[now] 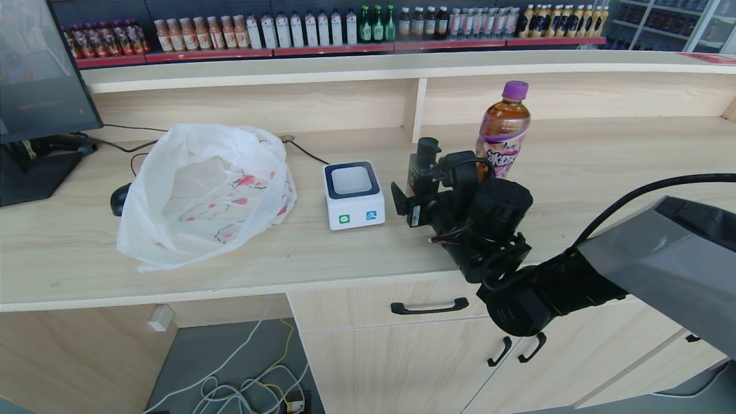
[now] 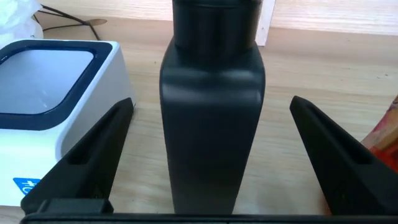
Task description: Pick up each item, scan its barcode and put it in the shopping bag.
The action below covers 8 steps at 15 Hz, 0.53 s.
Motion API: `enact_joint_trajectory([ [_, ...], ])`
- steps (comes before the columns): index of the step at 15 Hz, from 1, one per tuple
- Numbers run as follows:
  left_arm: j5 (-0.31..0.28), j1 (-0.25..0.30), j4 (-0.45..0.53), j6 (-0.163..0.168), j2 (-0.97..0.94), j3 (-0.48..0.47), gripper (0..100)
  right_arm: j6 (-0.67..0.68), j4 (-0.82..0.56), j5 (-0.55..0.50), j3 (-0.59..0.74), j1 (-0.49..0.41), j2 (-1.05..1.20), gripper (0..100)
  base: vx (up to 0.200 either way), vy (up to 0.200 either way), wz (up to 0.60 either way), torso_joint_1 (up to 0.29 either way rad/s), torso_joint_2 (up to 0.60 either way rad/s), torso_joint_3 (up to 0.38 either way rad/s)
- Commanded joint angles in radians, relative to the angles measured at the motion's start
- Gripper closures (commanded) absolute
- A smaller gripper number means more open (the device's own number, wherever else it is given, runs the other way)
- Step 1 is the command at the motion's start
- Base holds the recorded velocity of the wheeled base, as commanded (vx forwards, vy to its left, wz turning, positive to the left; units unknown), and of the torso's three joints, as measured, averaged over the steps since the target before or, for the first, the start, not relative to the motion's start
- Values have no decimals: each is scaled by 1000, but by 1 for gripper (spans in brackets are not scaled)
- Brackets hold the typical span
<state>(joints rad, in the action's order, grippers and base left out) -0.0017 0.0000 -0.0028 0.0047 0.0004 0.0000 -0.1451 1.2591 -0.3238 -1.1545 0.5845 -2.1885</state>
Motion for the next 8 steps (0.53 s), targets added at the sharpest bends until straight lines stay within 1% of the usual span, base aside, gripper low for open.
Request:
enact_joint_trajectory([
  [1, 0, 0, 0, 0, 1, 0, 0, -1, -9, -3, -27, -5, -7, 0, 0, 0, 0, 0, 0, 0],
  [8, 0, 0, 0, 0, 1, 0, 0, 18, -12, -24, -56, -26, -37, 0, 0, 0, 0, 0, 0, 0],
])
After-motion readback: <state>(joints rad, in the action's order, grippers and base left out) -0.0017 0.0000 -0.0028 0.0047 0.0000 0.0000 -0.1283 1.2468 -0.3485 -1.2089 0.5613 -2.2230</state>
